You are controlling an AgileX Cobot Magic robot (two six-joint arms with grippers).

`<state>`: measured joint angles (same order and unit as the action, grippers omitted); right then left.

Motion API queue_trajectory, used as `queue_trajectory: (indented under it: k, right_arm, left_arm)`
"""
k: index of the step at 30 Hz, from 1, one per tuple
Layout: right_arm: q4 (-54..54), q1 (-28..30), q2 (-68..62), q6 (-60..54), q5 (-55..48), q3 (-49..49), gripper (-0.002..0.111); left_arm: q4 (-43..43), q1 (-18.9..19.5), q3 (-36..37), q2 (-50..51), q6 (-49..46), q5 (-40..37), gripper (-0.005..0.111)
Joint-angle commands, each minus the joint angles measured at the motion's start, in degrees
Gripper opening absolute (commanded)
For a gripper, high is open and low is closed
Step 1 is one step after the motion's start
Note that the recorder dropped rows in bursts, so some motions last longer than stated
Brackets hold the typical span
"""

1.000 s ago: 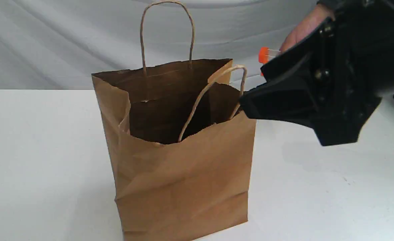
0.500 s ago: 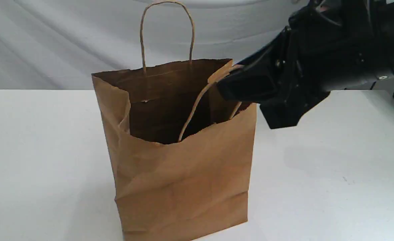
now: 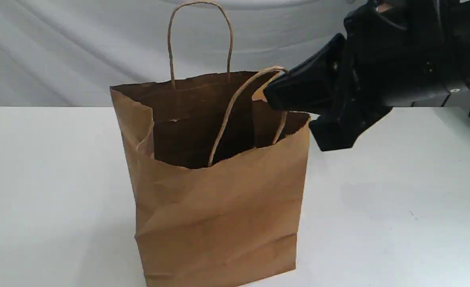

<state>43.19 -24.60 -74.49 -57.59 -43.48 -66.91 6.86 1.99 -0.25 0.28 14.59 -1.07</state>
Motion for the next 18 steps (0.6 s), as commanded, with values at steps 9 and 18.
queue_trajectory:
  k: [9, 18]
  right_arm:
    - [-3.81, -0.16, 0.06, 0.78, -2.52, -0.23, 0.064]
    - [-18.76, -0.03, 1.86, 5.54, -4.71, -0.59, 0.064]
  left_arm:
    - [3.44, -1.81, -2.08, -0.28, 0.46, -2.17, 0.021]
    - [3.44, -9.77, -12.46, 0.30, 0.33, -6.01, 0.038]
